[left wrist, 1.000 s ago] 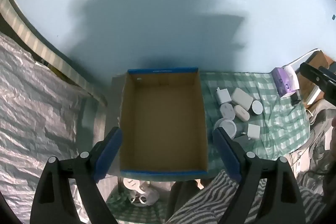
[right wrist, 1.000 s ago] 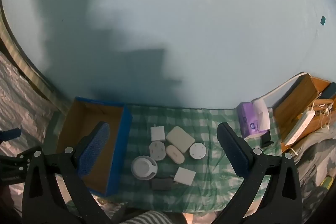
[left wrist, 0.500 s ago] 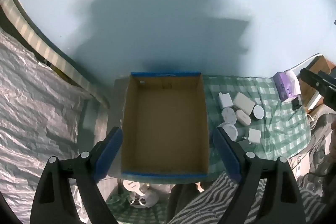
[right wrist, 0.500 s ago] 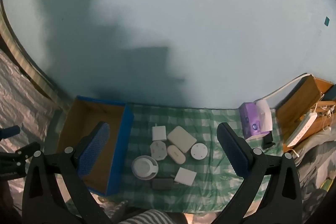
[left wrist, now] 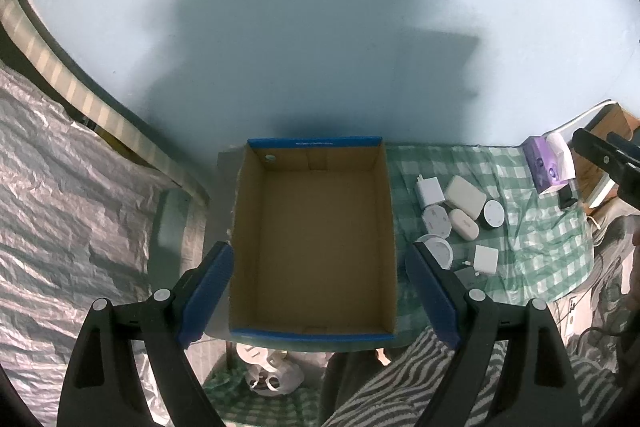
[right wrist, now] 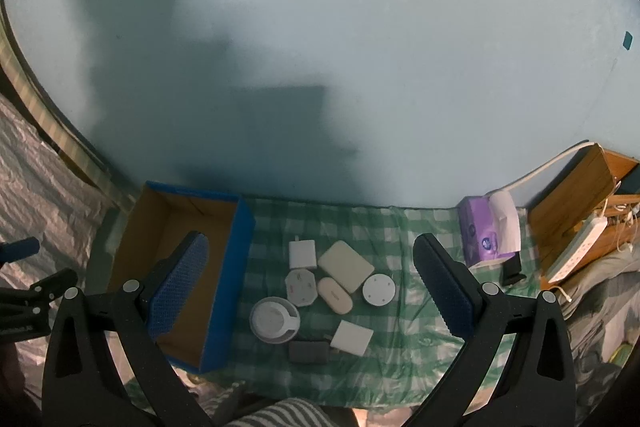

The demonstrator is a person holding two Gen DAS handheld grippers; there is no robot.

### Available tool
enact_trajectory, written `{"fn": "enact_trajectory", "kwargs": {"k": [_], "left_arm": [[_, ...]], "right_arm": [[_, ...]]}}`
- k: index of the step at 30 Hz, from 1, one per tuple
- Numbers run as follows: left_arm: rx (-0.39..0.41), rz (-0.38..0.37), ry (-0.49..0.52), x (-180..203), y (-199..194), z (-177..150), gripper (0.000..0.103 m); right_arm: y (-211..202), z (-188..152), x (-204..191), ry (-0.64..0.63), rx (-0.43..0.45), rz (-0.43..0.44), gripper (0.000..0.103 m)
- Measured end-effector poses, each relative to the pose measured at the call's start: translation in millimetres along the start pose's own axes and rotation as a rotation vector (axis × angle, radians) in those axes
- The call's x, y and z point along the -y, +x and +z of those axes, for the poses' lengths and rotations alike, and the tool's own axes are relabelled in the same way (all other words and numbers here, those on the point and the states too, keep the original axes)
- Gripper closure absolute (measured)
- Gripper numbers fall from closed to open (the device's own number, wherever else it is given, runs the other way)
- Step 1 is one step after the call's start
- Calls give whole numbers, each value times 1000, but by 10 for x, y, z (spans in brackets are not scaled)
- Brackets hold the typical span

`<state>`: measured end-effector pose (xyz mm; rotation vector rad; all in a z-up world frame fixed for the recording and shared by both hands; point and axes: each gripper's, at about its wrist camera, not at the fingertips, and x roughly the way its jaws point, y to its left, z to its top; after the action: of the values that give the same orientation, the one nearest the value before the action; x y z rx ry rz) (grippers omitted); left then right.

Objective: Organize rigid objects

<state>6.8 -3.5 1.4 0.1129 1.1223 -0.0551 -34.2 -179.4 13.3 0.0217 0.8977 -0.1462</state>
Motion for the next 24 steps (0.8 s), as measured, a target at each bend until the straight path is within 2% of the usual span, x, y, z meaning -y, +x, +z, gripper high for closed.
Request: {"fn": "enact_trajectory", "kwargs": {"k": [24], "left_arm": [[-6,0,4,22,38,31,14]], "right_arm": [[8,-16,32,-5,-2,1,1]]}}
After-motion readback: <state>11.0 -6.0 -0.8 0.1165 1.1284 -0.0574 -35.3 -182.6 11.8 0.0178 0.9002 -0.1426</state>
